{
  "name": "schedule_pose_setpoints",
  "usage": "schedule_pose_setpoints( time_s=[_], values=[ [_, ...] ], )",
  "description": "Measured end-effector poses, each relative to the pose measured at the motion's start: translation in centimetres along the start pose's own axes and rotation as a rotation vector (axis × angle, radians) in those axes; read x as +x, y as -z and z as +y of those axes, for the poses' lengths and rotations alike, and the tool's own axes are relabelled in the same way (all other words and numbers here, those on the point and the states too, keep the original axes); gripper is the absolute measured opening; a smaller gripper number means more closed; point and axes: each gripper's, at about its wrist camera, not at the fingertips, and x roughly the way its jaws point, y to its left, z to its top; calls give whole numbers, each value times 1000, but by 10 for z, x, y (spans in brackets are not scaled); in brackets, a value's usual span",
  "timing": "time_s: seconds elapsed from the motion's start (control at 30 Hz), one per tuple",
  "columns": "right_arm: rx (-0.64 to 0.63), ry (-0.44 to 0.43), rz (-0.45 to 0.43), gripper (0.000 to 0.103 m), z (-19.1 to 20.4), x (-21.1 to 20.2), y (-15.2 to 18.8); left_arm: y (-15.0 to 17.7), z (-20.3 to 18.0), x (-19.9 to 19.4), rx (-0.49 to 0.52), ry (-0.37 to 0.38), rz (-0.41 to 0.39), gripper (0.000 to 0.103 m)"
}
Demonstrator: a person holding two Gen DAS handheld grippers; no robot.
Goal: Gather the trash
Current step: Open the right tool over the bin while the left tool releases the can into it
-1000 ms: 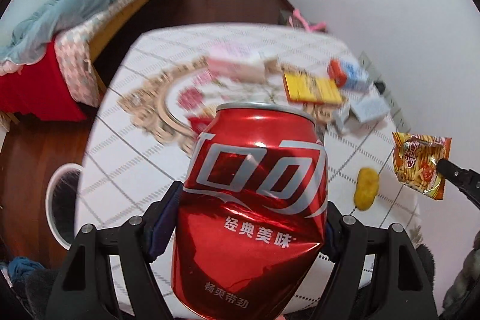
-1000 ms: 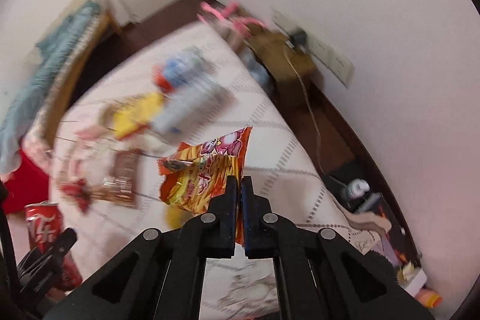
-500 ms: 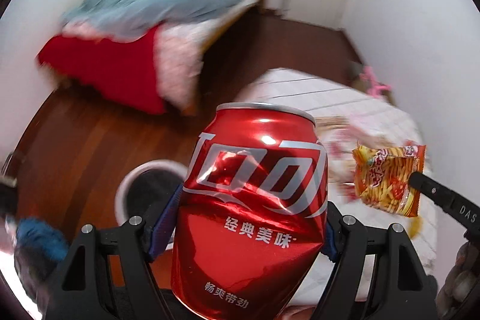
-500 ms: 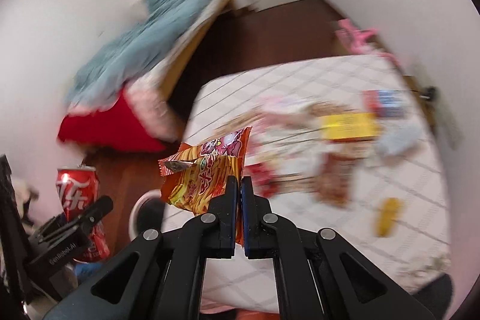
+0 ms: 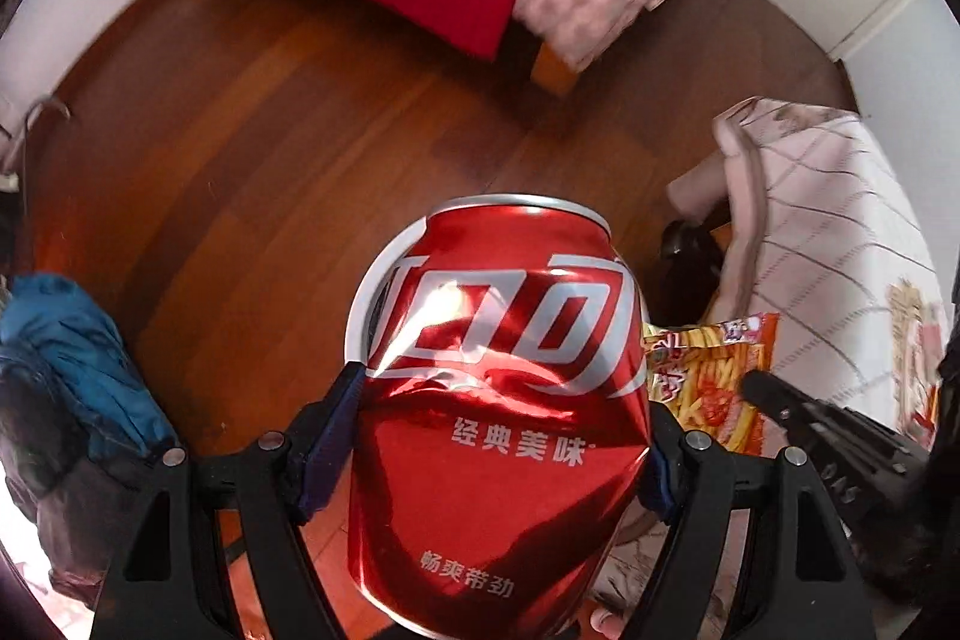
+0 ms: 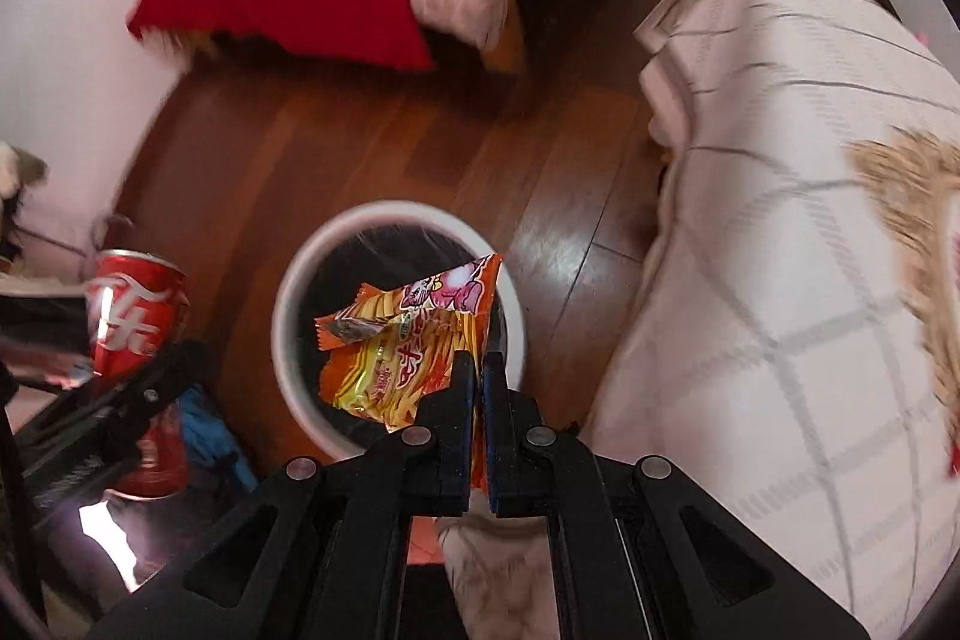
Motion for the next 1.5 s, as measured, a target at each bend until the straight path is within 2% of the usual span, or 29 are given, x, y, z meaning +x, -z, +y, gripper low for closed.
schedule_pose_setpoints(
  time_s=[0.13, 0.2, 0.23, 0.27, 0.3, 0.33, 0.37, 0.4, 0.47, 0.5, 0.53, 0.63, 0.9, 1.1, 1.5],
  values=[
    [-21, 33, 82, 4, 10, 48, -11, -8, 11, 35, -21, 29, 70, 76],
    [-23, 46, 109, 6, 9, 63, -13, -13, 17, 39, -41, 53, 84, 76],
    [-22, 47, 123, 7, 8, 69, -13, -14, 22, 41, -65, 65, 78, 82],
    [-18, 40, 135, 15, 7, 74, -12, -18, 25, 41, -77, 69, 73, 94],
    [-16, 37, 141, 32, 3, 77, -12, -17, 28, 41, -88, 71, 70, 99],
    [-17, 34, 150, 43, 3, 80, -11, -17, 33, 39, -104, 67, 64, 102],
    [-19, 29, 152, 68, 5, 83, -10, -17, 37, 37, -115, 52, 57, 102],
    [-29, 28, 149, 83, 6, 83, -9, -15, 41, 35, -122, 32, 50, 102],
    [-35, 26, 155, 91, 8, 83, -9, -14, 49, 30, -122, -17, 26, 102],
    [-36, 26, 165, 101, 9, 84, -6, -12, 51, 27, -122, -43, 14, 102],
    [-37, 27, 169, 103, 10, 83, -4, -9, 52, 23, -121, -71, 2, 102],
    [-50, 44, 175, 103, 12, 83, -2, -1, 55, 12, -121, -123, -22, 102],
    [-89, 48, 133, 103, 24, 52, 10, 20, 40, -32, -79, -169, -85, 102],
    [-88, 25, 70, 103, 24, 4, 20, 36, 27, -78, -59, -167, -157, 102],
    [-112, -51, -121, 103, 18, -119, 50, 69, -3, -162, -19, -156, -290, 102]
  ],
)
